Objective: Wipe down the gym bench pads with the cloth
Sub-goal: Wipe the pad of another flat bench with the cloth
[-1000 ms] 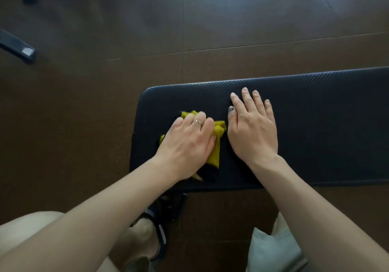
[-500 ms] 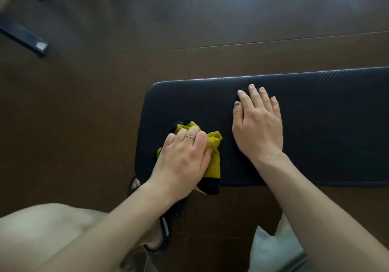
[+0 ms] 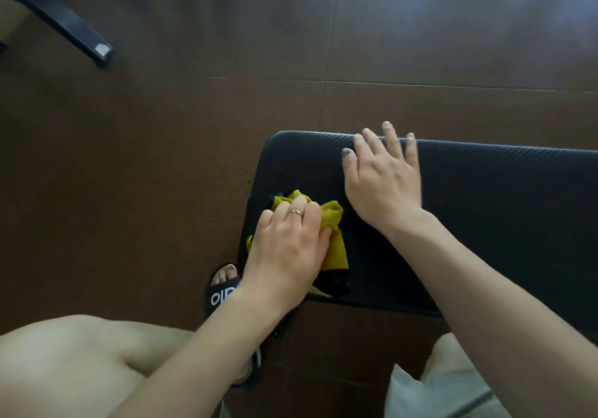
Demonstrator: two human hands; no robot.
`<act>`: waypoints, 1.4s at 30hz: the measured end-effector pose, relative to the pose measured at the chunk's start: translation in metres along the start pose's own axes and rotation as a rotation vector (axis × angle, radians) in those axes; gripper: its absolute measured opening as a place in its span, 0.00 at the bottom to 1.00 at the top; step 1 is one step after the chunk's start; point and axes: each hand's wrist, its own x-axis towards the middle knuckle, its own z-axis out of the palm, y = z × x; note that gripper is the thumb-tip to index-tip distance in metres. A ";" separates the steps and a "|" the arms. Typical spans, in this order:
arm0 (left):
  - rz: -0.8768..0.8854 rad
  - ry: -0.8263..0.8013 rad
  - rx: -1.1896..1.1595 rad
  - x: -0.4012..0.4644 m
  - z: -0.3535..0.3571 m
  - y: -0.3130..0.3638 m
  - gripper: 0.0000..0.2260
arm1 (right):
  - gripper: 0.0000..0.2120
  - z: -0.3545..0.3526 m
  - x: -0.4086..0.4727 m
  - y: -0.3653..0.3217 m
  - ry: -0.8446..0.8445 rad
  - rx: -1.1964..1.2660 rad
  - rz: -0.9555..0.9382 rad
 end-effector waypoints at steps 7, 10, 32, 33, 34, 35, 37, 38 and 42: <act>-0.128 0.031 0.070 0.107 0.013 -0.046 0.15 | 0.27 0.025 0.031 -0.017 0.017 0.029 -0.008; -0.192 -0.009 0.051 0.146 0.016 -0.061 0.15 | 0.26 0.026 0.032 -0.017 0.037 0.027 -0.011; -0.515 -0.011 -0.624 0.074 0.001 -0.076 0.09 | 0.23 0.026 0.027 -0.023 0.105 0.050 -0.008; -0.514 -0.003 -0.616 0.054 0.000 -0.073 0.09 | 0.23 0.026 0.026 -0.023 0.107 0.054 -0.011; -0.510 0.011 -0.604 0.034 -0.001 -0.069 0.08 | 0.24 0.026 0.025 -0.022 0.109 0.058 -0.014; -0.507 0.023 -0.589 0.015 -0.003 -0.064 0.08 | 0.24 0.025 0.025 -0.022 0.110 0.060 -0.017; -0.502 0.032 -0.573 -0.006 -0.005 -0.057 0.08 | 0.24 0.025 0.026 -0.022 0.108 0.057 -0.019; -0.492 0.029 -0.566 -0.004 -0.005 -0.058 0.08 | 0.24 0.026 0.027 -0.022 0.107 0.055 -0.017; -0.434 0.008 -0.523 0.059 -0.001 -0.074 0.10 | 0.24 0.028 0.029 -0.022 0.121 0.061 -0.025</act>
